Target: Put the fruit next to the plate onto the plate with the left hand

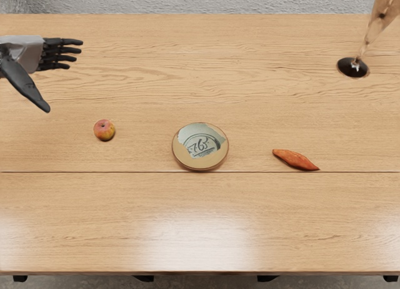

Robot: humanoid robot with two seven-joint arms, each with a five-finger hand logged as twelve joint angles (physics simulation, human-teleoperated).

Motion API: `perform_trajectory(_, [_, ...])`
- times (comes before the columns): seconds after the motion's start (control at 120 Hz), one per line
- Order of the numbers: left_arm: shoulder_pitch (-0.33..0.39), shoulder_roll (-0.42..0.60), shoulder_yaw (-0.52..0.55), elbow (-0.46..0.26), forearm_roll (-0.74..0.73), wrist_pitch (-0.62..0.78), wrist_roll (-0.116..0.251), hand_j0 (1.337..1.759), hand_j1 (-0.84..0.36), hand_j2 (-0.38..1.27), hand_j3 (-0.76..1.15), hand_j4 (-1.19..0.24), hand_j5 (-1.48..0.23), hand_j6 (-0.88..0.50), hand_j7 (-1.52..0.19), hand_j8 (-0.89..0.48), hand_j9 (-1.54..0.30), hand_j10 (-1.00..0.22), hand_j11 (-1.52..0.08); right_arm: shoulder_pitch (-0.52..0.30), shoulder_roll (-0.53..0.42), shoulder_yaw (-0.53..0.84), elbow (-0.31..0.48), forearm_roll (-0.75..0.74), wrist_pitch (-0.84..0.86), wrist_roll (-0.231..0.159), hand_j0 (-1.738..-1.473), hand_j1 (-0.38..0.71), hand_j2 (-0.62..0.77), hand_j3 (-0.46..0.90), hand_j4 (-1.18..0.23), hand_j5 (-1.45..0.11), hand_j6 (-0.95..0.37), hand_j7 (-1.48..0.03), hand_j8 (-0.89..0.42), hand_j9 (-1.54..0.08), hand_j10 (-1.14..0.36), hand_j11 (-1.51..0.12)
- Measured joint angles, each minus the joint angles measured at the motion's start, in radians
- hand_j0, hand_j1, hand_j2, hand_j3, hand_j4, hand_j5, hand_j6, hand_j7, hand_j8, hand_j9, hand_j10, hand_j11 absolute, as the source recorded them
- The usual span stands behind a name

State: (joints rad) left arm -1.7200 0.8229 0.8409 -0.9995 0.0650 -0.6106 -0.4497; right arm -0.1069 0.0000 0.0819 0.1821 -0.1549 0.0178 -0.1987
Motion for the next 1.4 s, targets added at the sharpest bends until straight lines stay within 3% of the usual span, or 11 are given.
perform_trajectory(0.267, [0.009,-0.013,-0.007,-0.003,0.017,0.000,0.000,1.658,0.35,0.00,0.00,0.00,0.00,0.00,0.00,0.00,0.00,0.00,0.00,0.000,0.000,0.000,-0.001,0.000,-0.001,0.000,-1.658,-0.32,0.00,0.00,-0.02,-0.03,-0.02,-0.03,-0.02,-0.03,-0.02,-0.03])
perform_trajectory(0.367, [-0.128,0.011,0.000,0.002,0.138,0.000,0.004,1.658,0.35,0.00,0.00,0.00,0.00,0.00,0.00,0.00,0.00,0.00,0.00,0.000,0.000,0.000,-0.001,0.000,-0.001,0.000,-1.658,-0.32,0.00,0.00,-0.02,-0.03,-0.02,-0.03,-0.02,-0.03,-0.02,-0.03])
perform_trajectory(0.517, [-0.137,-0.241,0.072,0.002,0.211,0.000,0.010,1.658,0.35,0.00,0.00,0.00,0.00,0.00,0.00,0.00,0.00,0.00,0.00,-0.001,0.000,-0.001,-0.001,0.000,-0.001,0.000,-1.658,-0.32,0.00,0.00,-0.02,-0.03,-0.02,-0.03,-0.02,-0.03,-0.02,-0.03])
perform_trajectory(0.625, [-0.254,-0.483,0.224,0.007,0.239,0.000,0.012,1.658,0.35,0.00,0.00,0.00,0.00,0.00,0.00,0.00,0.00,0.00,0.00,-0.001,0.000,-0.001,-0.001,0.000,-0.001,0.000,-1.658,-0.32,0.00,0.00,-0.02,-0.03,-0.02,-0.03,-0.02,-0.03,-0.02,-0.03])
perform_trajectory(0.8, [-0.337,-0.577,0.476,0.005,0.215,0.000,0.012,1.658,0.35,0.00,0.00,0.00,0.00,0.00,0.00,0.00,0.00,0.00,0.00,-0.001,0.000,-0.001,-0.001,0.000,-0.001,0.000,-1.658,-0.32,0.00,0.00,-0.02,-0.03,-0.02,-0.03,-0.02,-0.03,-0.02,-0.03])
perform_trajectory(0.85, [-0.339,-0.616,0.530,0.003,0.197,0.000,0.033,1.658,0.35,0.00,0.00,0.00,0.00,0.00,0.00,0.00,0.00,0.00,0.00,-0.001,0.000,-0.001,-0.001,0.000,-0.001,0.000,-1.658,-0.32,0.00,0.00,-0.02,-0.03,-0.02,-0.03,-0.02,-0.03,-0.02,-0.03])
perform_trajectory(0.9, [-0.332,-0.629,0.578,0.000,0.133,0.000,0.104,1.658,0.35,0.00,0.00,0.00,0.00,0.00,0.00,0.00,0.00,0.00,0.00,-0.001,0.000,-0.001,-0.001,0.000,-0.001,0.000,-1.658,-0.32,0.00,0.00,-0.02,-0.03,-0.02,-0.03,-0.02,-0.03,-0.02,-0.03])
perform_trajectory(1.058, [-0.339,-0.697,0.589,-0.029,-0.303,0.000,0.592,1.658,0.35,0.00,0.00,0.00,0.00,0.00,0.00,0.00,0.00,0.00,0.00,0.000,0.000,-0.001,-0.001,0.000,-0.001,0.000,-1.658,-0.32,0.00,0.00,-0.02,-0.03,-0.02,-0.03,-0.02,-0.03,-0.02,-0.03])
perform_trajectory(1.125, [-0.355,-0.785,0.546,-0.040,-0.385,0.000,0.734,1.658,0.35,0.00,0.00,0.00,0.00,0.00,0.00,0.00,0.00,0.00,0.00,0.000,0.000,-0.001,-0.001,0.000,-0.001,0.000,-1.658,-0.32,0.00,0.00,-0.02,-0.03,-0.02,-0.03,-0.02,-0.03,-0.02,-0.03])
perform_trajectory(1.233, [-0.351,-0.802,0.500,-0.049,-0.440,0.026,0.835,1.658,0.35,0.00,0.00,0.00,0.00,0.00,0.00,0.00,0.00,0.00,0.00,-0.001,0.000,-0.001,-0.001,0.000,-0.001,0.000,-1.658,-0.32,0.00,0.00,-0.02,-0.03,-0.02,-0.03,-0.02,-0.03,-0.02,-0.03])
perform_trajectory(1.4, [-0.320,-0.823,0.441,-0.052,-0.471,0.265,0.880,1.658,0.35,0.00,0.00,0.00,0.00,0.00,0.00,0.00,0.00,0.00,0.00,-0.001,0.000,-0.001,-0.001,0.000,-0.001,0.000,-1.658,-0.32,0.00,0.00,-0.02,-0.03,-0.02,-0.03,-0.02,-0.03,-0.02,-0.03])
